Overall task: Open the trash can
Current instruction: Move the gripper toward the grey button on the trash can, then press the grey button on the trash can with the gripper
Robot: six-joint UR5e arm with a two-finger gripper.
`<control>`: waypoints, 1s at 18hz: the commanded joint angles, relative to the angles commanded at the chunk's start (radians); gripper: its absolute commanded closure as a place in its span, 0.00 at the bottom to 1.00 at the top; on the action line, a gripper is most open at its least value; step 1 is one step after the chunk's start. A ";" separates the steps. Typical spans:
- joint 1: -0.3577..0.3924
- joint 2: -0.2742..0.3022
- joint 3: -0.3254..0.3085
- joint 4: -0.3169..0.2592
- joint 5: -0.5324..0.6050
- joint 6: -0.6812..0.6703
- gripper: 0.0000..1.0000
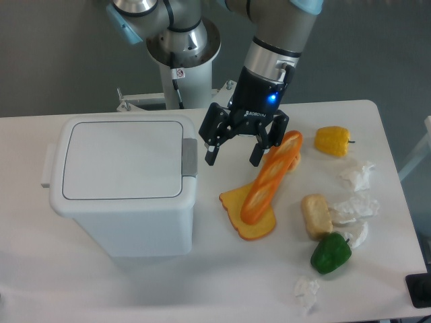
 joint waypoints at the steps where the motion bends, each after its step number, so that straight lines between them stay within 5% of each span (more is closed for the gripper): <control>1: 0.000 -0.002 0.000 0.000 0.000 0.000 0.00; 18: -0.012 -0.009 -0.015 0.002 -0.003 0.002 0.00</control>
